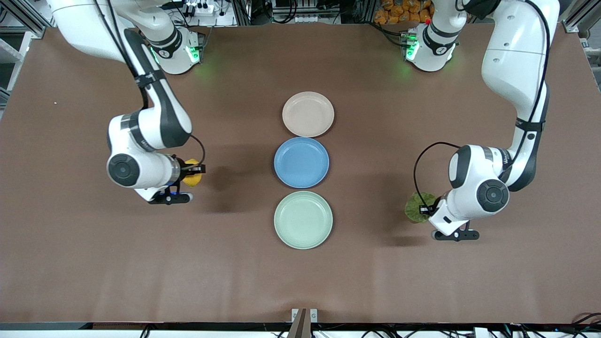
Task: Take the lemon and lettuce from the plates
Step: 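Carry the lemon and lettuce away from the plates with both grippers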
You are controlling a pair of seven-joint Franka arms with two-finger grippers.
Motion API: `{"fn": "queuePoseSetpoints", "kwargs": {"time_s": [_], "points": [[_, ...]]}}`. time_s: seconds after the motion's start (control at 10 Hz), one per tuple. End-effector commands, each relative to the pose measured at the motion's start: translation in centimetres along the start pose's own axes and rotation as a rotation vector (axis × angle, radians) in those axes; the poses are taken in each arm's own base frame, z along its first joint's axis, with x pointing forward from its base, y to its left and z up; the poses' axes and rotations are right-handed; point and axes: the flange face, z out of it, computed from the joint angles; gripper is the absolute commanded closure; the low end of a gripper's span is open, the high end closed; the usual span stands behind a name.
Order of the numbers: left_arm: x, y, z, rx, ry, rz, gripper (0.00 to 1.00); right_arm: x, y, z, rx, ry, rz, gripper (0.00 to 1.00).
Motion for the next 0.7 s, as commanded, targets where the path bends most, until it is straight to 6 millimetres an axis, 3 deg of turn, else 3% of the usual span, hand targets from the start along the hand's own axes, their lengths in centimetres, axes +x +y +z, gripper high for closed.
{"fn": "queuePoseSetpoints", "kwargs": {"time_s": [0.0, 0.1, 0.2, 0.4, 0.6], "points": [[0.5, -1.0, -0.3, 0.008, 0.015, 0.018, 1.00, -0.6, 2.9, 1.3, 0.027, 0.021, -0.027, 0.75], [0.5, -0.9, -0.3, 0.008, 0.015, 0.019, 0.81, -0.7, 3.2, 2.3, 0.027, 0.025, -0.040, 0.72], [0.5, -1.0, -0.5, 0.008, 0.018, 0.019, 0.06, -0.7, 3.9, 2.5, 0.030, 0.022, -0.032, 0.69], [0.9, -1.2, -3.6, 0.003, 0.062, 0.012, 0.00, -0.6, 4.0, 3.1, 0.028, 0.014, -0.031, 0.55], [0.4, -2.4, -10.6, 0.001, 0.113, 0.002, 0.00, -0.4, 5.0, 4.1, 0.026, 0.013, -0.040, 0.47]]}}
